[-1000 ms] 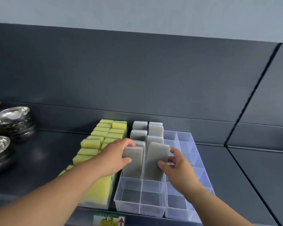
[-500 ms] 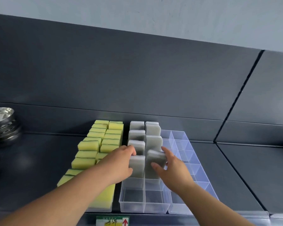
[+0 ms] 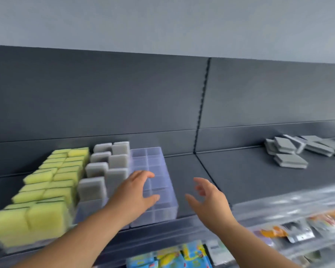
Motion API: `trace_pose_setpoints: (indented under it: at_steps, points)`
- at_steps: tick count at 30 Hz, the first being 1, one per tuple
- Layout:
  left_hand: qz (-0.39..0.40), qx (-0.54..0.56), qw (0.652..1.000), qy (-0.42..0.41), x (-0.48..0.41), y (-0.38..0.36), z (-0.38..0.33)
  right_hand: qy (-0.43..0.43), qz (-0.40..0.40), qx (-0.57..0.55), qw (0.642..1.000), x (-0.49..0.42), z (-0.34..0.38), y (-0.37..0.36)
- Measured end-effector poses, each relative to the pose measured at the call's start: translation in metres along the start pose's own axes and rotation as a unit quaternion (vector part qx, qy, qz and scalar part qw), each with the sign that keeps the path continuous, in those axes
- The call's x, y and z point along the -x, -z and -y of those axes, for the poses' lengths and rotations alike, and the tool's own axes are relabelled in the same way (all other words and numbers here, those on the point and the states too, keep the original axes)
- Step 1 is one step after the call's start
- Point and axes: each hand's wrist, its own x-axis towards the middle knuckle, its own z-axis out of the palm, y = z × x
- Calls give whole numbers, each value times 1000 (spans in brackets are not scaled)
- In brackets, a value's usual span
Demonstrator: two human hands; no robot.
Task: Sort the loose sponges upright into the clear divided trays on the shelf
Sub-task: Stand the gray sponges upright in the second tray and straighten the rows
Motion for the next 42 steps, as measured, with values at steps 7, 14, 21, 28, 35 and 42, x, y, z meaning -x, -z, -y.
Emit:
trace_pose_setpoints:
  at_steps: [7, 14, 21, 28, 35, 42]
  points:
    - [114, 103, 988, -18, 11, -122, -134, -156, 6, 21, 987, 94, -159, 127]
    - [210, 132, 966, -73, 13, -227, -266, -292, -72, 27, 953, 185, -277, 239]
    - [257, 144, 946, -134, -30, -291, -356, -325, -138, 31, 935, 193, -337, 307]
    - [253, 147, 942, -162, -142, -340, -399, -316, -168, 38, 933, 99, -387, 345]
    - [241, 139, 943, -180, -288, -369, -438, -307, -176, 31, 935, -38, -427, 389]
    - [224, 144, 947, -181, -391, -410, -490, -286, -185, 20, 940, -141, -483, 436]
